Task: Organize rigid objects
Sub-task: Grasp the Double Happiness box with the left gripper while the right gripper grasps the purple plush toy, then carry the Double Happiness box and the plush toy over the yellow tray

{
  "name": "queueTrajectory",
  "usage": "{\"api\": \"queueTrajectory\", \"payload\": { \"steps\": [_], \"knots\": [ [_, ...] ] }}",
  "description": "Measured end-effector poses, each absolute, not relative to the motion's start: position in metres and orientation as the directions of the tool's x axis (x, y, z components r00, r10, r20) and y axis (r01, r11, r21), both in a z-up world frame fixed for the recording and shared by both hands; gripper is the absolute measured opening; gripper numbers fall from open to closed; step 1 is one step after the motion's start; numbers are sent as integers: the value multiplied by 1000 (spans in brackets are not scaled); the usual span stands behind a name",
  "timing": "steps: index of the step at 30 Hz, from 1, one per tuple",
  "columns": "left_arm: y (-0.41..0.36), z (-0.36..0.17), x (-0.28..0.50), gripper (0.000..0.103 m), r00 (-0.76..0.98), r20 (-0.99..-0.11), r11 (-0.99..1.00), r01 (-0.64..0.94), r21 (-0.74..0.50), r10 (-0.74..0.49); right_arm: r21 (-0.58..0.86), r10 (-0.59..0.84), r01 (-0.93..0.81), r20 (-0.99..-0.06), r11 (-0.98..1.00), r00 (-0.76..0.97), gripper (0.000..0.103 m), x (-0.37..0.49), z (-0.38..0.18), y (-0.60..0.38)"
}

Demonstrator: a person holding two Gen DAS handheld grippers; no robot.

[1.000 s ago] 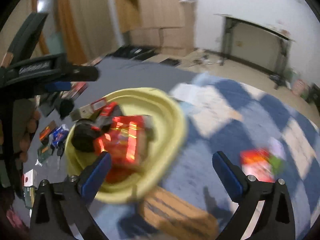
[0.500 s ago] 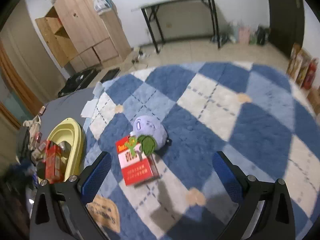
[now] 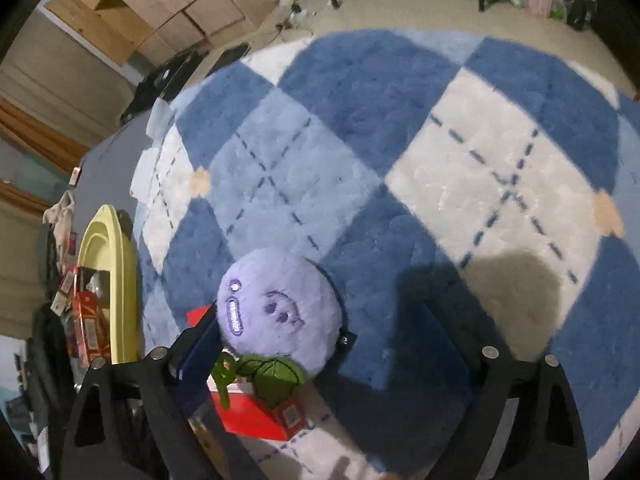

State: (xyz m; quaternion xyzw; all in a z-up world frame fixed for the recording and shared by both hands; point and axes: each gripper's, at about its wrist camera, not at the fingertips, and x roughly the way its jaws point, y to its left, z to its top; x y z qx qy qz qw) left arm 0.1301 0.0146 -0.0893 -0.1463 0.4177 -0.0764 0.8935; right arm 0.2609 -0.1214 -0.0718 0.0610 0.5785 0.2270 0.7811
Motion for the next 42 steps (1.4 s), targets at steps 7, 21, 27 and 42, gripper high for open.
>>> {"api": "queueTrajectory", "payload": {
  "steps": [7,21,27,42],
  "knots": [
    [9,-91,152,103,627,-729,953,81,-292,-277,360,454,-355,-860,863,231,90,269,-75,-123],
    [56,-97,146,96,614,-765,973,19,-230,-193,359,471,-343,-815,868,338,72,235,-58,-177],
    [54,-101,166,97,615,-769,971,-22,-239,-175,309,451,-392,-822,866,347,74,226,-68,-156],
    [79,-34,143,60,656,-755,979,-146,-141,-11,174,373,-371,-729,912,574,27,166,-33,-141]
  ]
}}
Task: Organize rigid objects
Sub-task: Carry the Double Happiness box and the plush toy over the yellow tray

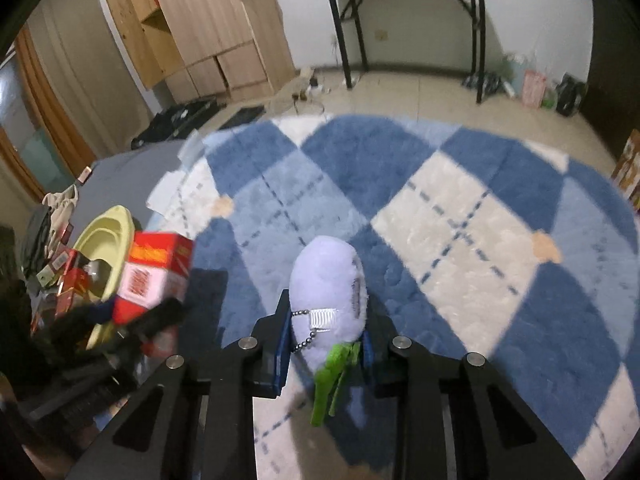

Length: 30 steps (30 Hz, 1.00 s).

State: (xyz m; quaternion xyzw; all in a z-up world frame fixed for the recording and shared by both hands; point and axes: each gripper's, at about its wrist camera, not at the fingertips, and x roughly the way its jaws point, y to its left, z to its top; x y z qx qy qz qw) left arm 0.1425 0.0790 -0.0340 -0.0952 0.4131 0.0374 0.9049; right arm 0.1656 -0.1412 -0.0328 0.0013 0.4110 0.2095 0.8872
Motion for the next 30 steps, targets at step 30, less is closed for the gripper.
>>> {"api": "queueTrajectory", "payload": {
  "steps": [30],
  "knots": [
    [307,53,62,60,681,-726,927,-328,-182,98,158,531,-617,-695,771,486,27,89,53,42]
  ]
}}
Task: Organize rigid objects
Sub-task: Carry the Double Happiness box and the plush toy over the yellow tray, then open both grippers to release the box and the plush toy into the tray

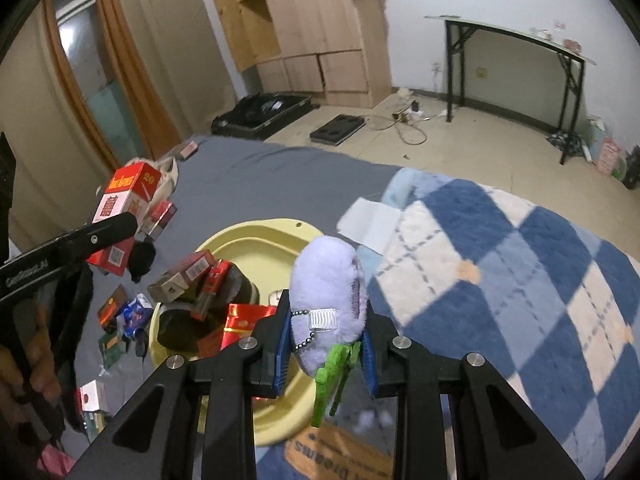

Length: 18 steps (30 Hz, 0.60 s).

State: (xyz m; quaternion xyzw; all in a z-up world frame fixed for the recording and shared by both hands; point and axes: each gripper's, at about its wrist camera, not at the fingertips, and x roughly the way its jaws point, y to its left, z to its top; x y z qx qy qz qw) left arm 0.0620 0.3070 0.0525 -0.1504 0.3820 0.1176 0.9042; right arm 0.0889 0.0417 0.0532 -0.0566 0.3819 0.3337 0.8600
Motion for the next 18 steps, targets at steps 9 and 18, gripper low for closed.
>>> {"api": "queueTrajectory", "payload": {
  "steps": [9,18],
  "knots": [
    [320,-11,91,60,586,-810,925,-319,-208,20,82,454,-689,-807,720,378,28,167,-2,137],
    [319,-29,95,60,600,-800,920,-299,-253,-25,99,479,-772,-830,628,284,28,201,-40,177]
  ]
}}
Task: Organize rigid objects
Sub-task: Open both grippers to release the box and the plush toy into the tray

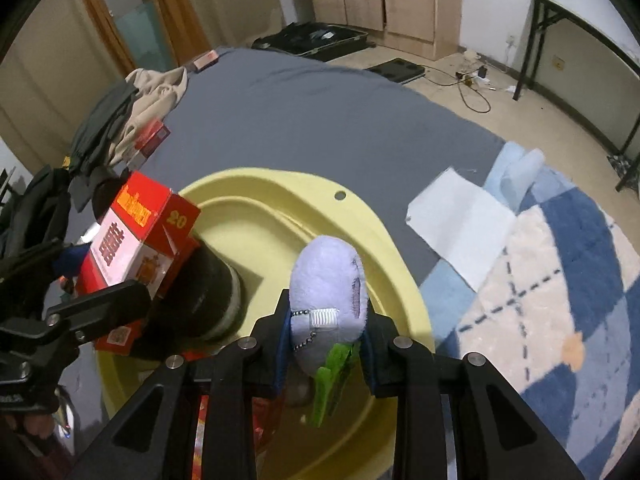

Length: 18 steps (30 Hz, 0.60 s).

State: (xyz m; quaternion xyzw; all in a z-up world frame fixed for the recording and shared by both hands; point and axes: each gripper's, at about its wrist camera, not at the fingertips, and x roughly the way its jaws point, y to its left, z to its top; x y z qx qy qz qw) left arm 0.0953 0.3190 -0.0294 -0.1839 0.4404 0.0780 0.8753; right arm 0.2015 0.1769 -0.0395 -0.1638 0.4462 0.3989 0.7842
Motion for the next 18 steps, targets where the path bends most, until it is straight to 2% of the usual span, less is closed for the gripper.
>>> {"api": "queueTrajectory", "payload": {
  "steps": [3,6,7,8,10,11,13,16,18],
  "knots": [
    [320,-33,98,61,589,-806,905,-311,-289,-55,83,471,-791,-839,606,273,31,200,-51,185],
    [319,-31,94,64,593,-805,912,-331,-243,1,97,474,-790,-841,606,261,35,200,-56,186],
    [320,-30,92,73,600,-800,909,-331,-254,-6,107,481,-785,-837,610,261,38,200,-55,185],
    [319,-28,90,87,607,-795,906,-330,-263,-9,115,493,-784,-830,610,262,40,199,-54,184],
    [318,-21,86,103,619,-785,901,-349,-257,16,117,506,-788,-820,605,267,54,193,-48,180],
    [317,-16,83,103,631,-775,898,-355,-259,26,114,515,-791,-812,601,275,58,190,-44,177],
    [312,-5,80,103,643,-765,897,-363,-251,46,72,506,-773,-793,631,339,89,184,-33,165],
    [298,16,74,103,656,-748,889,-397,-228,102,97,547,-744,-741,661,389,103,181,-13,135],
    [284,26,66,103,666,-733,872,-435,-227,141,92,563,-725,-698,683,442,103,178,1,104]
  ]
}}
